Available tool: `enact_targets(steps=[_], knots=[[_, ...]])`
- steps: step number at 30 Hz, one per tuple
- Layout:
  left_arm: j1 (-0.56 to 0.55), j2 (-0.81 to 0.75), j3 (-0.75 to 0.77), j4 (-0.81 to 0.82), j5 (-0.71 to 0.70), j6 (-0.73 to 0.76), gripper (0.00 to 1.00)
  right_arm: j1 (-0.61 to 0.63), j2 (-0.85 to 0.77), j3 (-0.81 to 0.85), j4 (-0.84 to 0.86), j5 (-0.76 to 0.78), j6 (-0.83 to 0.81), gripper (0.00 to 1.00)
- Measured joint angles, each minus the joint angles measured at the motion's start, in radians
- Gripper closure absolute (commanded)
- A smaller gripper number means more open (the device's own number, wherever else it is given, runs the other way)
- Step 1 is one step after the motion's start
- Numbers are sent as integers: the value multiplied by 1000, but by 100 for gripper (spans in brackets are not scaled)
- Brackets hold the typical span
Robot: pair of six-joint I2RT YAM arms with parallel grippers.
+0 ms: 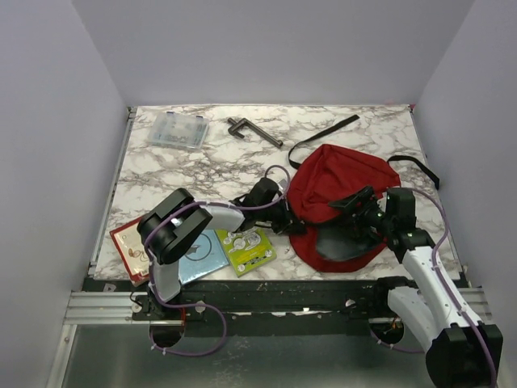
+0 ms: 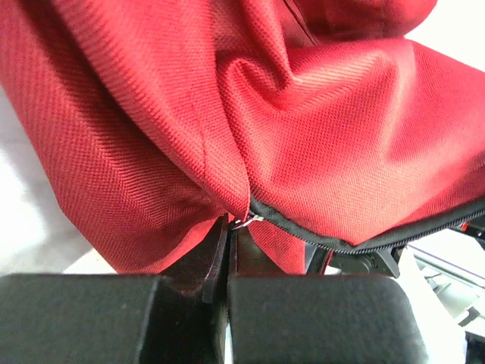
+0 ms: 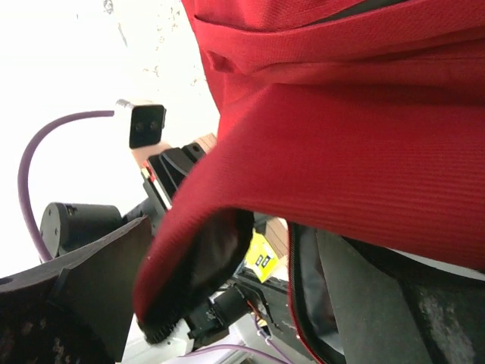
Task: Pack the student bag
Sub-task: Unzip the student bag at the center of the board.
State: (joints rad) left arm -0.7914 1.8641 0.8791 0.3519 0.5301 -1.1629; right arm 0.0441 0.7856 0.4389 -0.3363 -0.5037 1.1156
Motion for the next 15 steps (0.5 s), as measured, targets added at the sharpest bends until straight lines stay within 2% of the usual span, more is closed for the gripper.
enact_targets(steps=[2,6,8,9,10,15], knots=[[-24,-10,-1,0,0,0,100,27,18,16,0,33,23,12],[-48,-39,-1,0,-1,11,100,109,65,37,8,106,70,28],[-60,-58,1,-11,-9,37,100,151,75,37,4,142,90,64],[-62,-65,6,-29,-19,48,100,167,76,37,4,156,92,87],[-66,-74,23,-72,-39,77,100,174,73,38,3,166,93,99],[-76,-79,166,-291,-135,235,100,176,61,94,-48,230,88,99]])
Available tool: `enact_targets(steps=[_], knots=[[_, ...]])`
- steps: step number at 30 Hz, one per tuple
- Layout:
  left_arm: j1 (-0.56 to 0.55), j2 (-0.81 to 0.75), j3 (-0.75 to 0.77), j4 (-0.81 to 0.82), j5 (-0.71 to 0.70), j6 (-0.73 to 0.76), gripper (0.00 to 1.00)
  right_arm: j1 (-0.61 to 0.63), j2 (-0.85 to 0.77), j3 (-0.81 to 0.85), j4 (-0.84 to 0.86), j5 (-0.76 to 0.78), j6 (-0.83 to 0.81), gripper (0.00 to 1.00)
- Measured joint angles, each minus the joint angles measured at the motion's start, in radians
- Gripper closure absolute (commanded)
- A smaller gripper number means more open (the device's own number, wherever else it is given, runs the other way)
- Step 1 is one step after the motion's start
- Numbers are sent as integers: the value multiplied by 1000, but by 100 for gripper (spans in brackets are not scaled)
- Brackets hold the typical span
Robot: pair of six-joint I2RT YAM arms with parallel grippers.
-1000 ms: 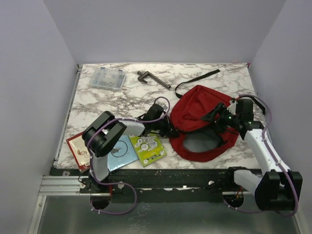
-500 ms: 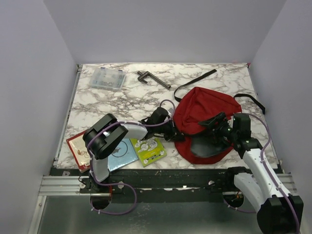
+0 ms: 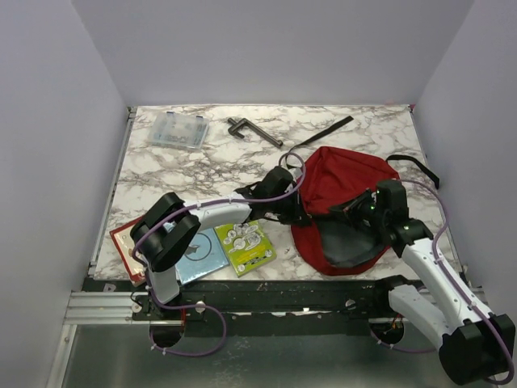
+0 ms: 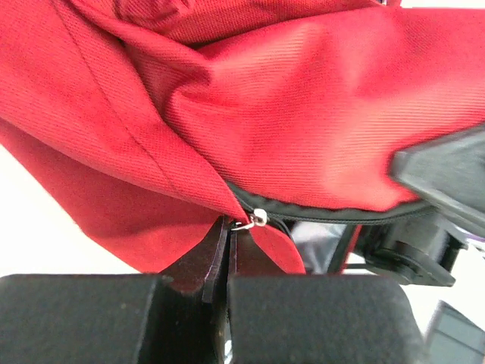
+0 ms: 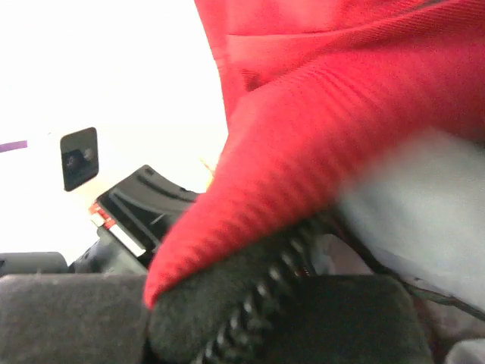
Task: Pack the student bag
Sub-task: Unzip the student bag at the center of the board.
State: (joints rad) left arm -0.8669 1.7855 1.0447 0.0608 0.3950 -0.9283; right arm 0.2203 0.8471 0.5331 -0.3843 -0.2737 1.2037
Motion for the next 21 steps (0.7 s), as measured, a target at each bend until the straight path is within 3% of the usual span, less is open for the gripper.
enact_targets(steps=[6,10,17,21], knots=[[40,0,137,-185,-53,194,100,-21,22,116,-23,-45,-61,99],[80,13,242,-272,-50,297,100,-99,42,135,-22,-132,-95,99],[111,68,393,-409,-38,409,100,-229,121,169,-6,-287,-163,99],[124,61,399,-417,19,456,100,-240,177,258,-24,-335,-244,99]])
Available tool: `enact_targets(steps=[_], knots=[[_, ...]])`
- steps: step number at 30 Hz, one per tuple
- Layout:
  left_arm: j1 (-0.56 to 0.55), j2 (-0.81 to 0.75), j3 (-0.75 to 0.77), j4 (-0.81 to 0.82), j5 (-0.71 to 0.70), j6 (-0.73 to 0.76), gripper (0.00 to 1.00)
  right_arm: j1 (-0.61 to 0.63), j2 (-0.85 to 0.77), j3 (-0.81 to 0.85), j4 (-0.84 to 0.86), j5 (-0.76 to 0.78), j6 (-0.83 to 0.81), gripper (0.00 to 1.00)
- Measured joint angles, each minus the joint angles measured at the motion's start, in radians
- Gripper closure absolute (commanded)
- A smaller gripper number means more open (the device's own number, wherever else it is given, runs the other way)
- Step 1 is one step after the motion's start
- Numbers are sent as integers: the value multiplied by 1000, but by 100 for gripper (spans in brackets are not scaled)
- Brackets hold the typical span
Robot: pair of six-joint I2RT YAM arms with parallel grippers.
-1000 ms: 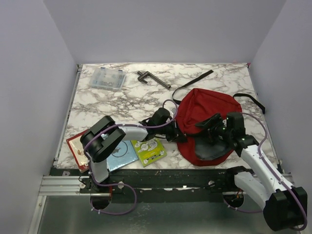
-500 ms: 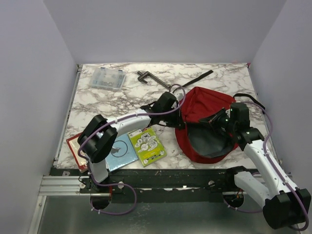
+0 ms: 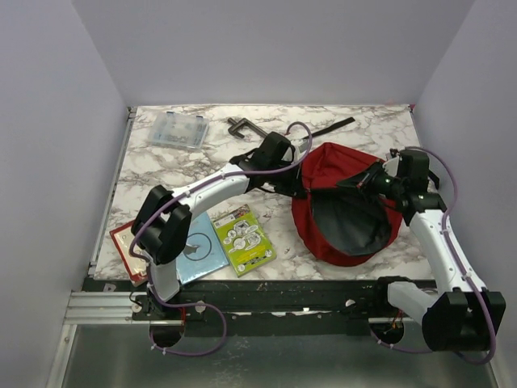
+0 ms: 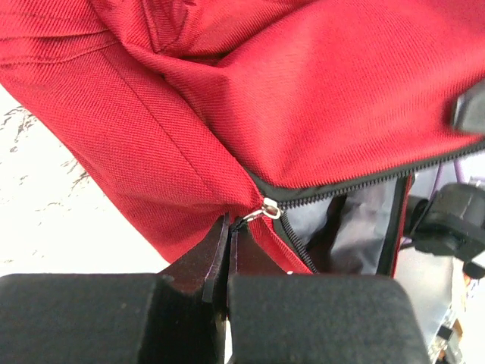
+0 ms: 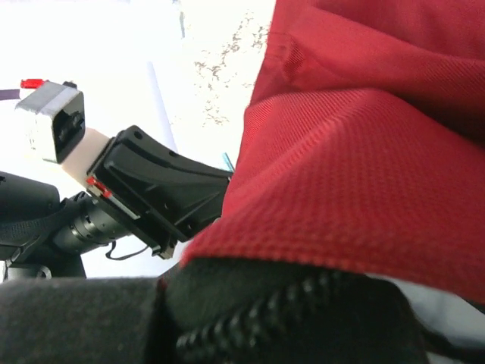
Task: Pack the student bag
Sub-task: Unzip the student bag at the center of the board.
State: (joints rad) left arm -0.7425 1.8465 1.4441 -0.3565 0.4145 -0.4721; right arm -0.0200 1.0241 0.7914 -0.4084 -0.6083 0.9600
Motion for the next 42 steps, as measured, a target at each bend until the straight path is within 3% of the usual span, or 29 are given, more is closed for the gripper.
enact_targets(steps=[7,13,20,23,26,29,34,37,42], knots=[[-33,-81,-39,-45,22,119,100,24,124,154,-104,-47,-231,98],[-35,-82,-46,-133,122,122,100,220,235,228,-165,61,-391,96],[-71,-77,-49,-165,154,65,99,268,149,122,-126,123,-386,58],[-76,-77,-75,-150,166,39,82,274,109,72,-138,173,-399,42],[-75,-78,-134,-111,195,16,58,333,59,13,-178,222,-394,29],[-70,-92,-220,-53,223,-9,42,408,-16,-4,-238,246,-358,23],[-50,-172,-359,20,274,-40,32,460,-141,-10,-292,247,-298,21],[0,-255,-441,69,308,-51,18,495,-168,-15,-326,238,-253,21],[143,-419,-556,115,339,-69,19,574,-160,-14,-311,212,-151,20]])
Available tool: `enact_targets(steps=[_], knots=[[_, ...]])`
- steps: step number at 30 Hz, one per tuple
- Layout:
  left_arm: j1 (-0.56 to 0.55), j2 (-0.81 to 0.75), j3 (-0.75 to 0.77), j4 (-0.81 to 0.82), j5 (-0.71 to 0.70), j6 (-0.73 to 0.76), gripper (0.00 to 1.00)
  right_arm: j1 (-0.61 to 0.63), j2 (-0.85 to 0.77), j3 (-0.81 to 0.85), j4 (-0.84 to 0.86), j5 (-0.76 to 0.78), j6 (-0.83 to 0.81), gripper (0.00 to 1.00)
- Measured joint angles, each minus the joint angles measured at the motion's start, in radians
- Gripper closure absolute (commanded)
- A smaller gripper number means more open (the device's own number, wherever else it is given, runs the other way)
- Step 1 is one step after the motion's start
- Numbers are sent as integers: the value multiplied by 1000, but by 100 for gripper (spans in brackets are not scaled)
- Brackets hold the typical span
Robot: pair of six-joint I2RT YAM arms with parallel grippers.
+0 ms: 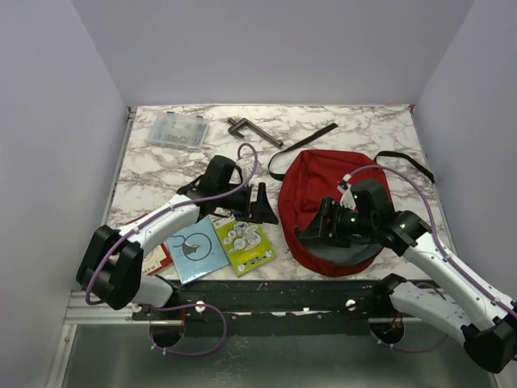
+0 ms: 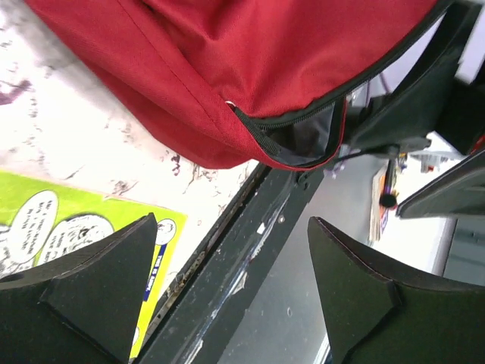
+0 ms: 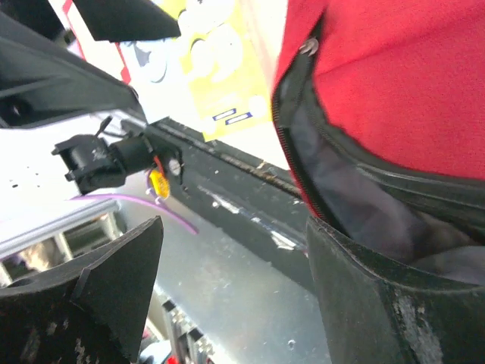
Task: Pack the student bag
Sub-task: Unzip the student bag at the center of the board.
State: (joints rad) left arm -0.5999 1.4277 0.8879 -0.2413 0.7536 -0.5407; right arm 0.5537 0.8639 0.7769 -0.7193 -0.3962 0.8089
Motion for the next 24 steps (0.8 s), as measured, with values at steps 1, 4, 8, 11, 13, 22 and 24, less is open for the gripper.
enact_targets(steps=[1,4,8,11,13,22,24], knots=[[21,-24,-10,2,-1,-2,20,24,8,0,14,-3,21,20],[71,-101,-38,14,-13,-27,28,109,63,4,70,0,87,21],[105,-152,-66,54,-43,-113,39,201,140,24,103,74,188,24],[92,-118,-89,124,-43,-198,40,212,154,16,110,156,280,38],[72,-82,-92,154,-44,-235,41,211,152,-19,137,202,348,41],[-53,13,-86,231,-73,-317,50,211,150,-141,212,330,492,43],[-71,45,-64,241,-76,-319,53,211,177,-153,263,332,493,44]])
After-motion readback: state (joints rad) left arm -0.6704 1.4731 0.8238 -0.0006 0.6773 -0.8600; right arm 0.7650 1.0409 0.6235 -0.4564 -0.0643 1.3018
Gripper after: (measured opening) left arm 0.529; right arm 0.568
